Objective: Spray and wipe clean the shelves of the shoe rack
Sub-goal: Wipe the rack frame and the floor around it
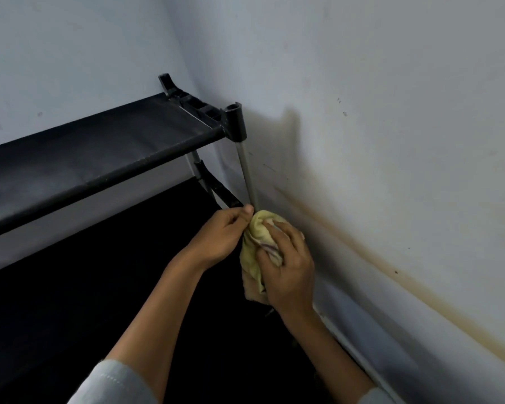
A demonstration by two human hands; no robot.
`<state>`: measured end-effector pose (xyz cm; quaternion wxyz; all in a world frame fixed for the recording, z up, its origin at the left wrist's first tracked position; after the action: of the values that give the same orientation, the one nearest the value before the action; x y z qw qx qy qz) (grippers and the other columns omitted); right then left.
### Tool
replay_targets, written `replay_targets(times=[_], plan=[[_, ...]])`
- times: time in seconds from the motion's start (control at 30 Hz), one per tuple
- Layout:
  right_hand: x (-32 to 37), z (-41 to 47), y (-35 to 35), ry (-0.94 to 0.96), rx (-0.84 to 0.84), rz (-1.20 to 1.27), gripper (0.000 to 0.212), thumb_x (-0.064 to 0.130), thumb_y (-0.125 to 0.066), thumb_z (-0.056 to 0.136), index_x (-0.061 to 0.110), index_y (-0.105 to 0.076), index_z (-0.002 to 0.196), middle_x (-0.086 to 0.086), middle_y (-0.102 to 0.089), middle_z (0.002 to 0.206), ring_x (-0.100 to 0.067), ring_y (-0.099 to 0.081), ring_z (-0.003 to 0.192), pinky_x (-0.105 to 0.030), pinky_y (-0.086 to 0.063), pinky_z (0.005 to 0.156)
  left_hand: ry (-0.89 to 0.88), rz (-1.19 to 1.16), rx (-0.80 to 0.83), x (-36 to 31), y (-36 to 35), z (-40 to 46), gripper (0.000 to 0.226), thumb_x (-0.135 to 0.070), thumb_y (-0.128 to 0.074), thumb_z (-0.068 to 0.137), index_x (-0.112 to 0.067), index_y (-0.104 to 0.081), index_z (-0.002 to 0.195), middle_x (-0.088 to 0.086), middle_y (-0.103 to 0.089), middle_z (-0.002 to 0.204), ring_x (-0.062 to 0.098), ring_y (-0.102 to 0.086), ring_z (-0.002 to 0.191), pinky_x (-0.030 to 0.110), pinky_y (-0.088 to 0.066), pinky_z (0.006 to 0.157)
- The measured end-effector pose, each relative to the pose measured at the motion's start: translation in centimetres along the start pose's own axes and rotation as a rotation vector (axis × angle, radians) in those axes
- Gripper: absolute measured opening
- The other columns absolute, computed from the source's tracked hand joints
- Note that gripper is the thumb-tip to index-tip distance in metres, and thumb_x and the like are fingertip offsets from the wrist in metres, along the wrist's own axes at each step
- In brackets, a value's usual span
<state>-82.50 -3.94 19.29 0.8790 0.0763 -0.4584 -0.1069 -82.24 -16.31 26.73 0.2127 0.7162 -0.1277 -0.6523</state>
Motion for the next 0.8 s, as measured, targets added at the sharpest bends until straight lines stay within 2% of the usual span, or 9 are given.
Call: replay_targets(times=[0.07,0.13,0.27,0.4,0.47,0.53,0.67,0.73,0.8], plan=[[0.7,0.6,0.8,-0.095,0.039,0.013,0.036,0.029,-0.057,0.081,0.01,-0.07,0.109,-0.005,-0.066,0.11,-0.024,-0.062,0.1,-0.027,-0.047,0.087,0.003,0.039,-0.006,0.1,-0.1,0.0,0.047,-0.044,-0.035,0.094,-0.012,-0.069,0.094,0.001,-0.07,0.097,0.012,-0.064,0.094,0.029,-0.048,0.091],[0.8,1.0,1.5,-0.228,0.08,-0.077,0.025,0.031,-0.058,0.085,0.016,-0.07,0.102,-0.001,-0.065,0.101,-0.023,-0.062,0.092,-0.023,-0.04,0.071,0.032,0.063,0.011,0.1,0.0,-0.1,0.056,-0.049,-0.033,0.09,-0.005,-0.066,0.102,0.011,-0.068,0.11,0.022,-0.062,0.106,0.04,-0.045,0.101],[-0.3,1.0,2.5,-0.483,0.242,-0.291,0.03,0.042,-0.052,0.092,0.017,-0.067,0.097,-0.007,-0.067,0.099,-0.033,-0.061,0.096,-0.028,-0.034,0.064,0.084,0.082,0.041,0.1,0.0,-0.2,0.059,-0.063,-0.027,0.077,-0.015,-0.054,0.099,0.007,-0.057,0.11,0.028,-0.054,0.116,0.044,-0.034,0.109],[2.0,0.7,2.4,-0.251,0.015,-0.23,0.027,0.028,-0.059,0.086,0.02,-0.07,0.11,-0.004,-0.063,0.107,-0.026,-0.06,0.094,-0.023,-0.033,0.069,0.094,-0.026,0.029,0.0,-0.1,-0.2,0.057,-0.063,-0.026,0.078,-0.027,-0.061,0.105,-0.005,-0.06,0.113,0.01,-0.054,0.113,0.027,-0.037,0.103],[2.8,0.7,1.5,-0.155,0.051,-0.25,0.031,0.021,-0.064,0.083,0.015,-0.069,0.113,-0.007,-0.063,0.113,-0.028,-0.059,0.099,-0.025,-0.037,0.073,0.108,-0.029,0.033,0.1,0.0,-0.1,0.072,-0.065,-0.024,0.078,-0.018,-0.061,0.119,-0.002,-0.06,0.122,0.009,-0.054,0.115,0.026,-0.038,0.104],[2.8,0.8,1.4,-0.178,0.13,-0.313,0.029,0.022,-0.064,0.087,0.016,-0.067,0.115,-0.006,-0.059,0.116,-0.028,-0.056,0.102,-0.029,-0.038,0.072,0.126,-0.005,0.026,0.2,0.1,0.0,0.082,-0.067,-0.022,0.077,-0.012,-0.059,0.125,0.001,-0.059,0.127,0.01,-0.054,0.117,0.028,-0.037,0.106],[3.2,1.8,2.4,-0.293,0.068,-0.464,0.029,0.037,-0.052,0.091,0.025,-0.063,0.115,-0.004,-0.055,0.107,-0.029,-0.058,0.092,-0.028,-0.027,0.062,0.144,0.024,0.018,0.3,0.2,0.2,0.08,-0.067,-0.018,0.08,-0.014,-0.059,0.124,-0.001,-0.059,0.125,0.005,-0.053,0.111,0.023,-0.036,0.1],[4.2,2.2,2.7,-0.242,0.031,-0.535,0.04,0.037,-0.053,0.09,0.032,-0.053,0.129,-0.004,-0.054,0.11,-0.029,-0.058,0.093,-0.028,-0.028,0.062,0.146,0.011,0.007,0.3,0.1,0.2,0.082,-0.066,-0.018,0.08,-0.01,-0.058,0.126,0.0,-0.059,0.124,0.006,-0.052,0.111,0.022,-0.036,0.098],[4.8,1.8,1.8,-0.194,0.171,-0.655,0.05,0.033,-0.049,0.094,0.041,-0.035,0.142,-0.006,-0.05,0.121,-0.029,-0.053,0.102,-0.031,-0.031,0.064,0.128,0.002,0.028,0.1,0.1,-0.1,0.081,-0.067,-0.018,0.077,-0.015,-0.061,0.121,-0.005,-0.06,0.117,0.005,-0.054,0.109,0.019,-0.037,0.094]])
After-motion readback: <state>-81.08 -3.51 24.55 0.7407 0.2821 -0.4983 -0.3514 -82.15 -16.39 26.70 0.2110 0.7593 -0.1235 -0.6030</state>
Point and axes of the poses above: each hand's wrist, its own z-axis towards the middle knuckle, its own y-axis out of the back of the hand, x = y × z, the point moved 2 cm from there along z, towards the middle knuckle
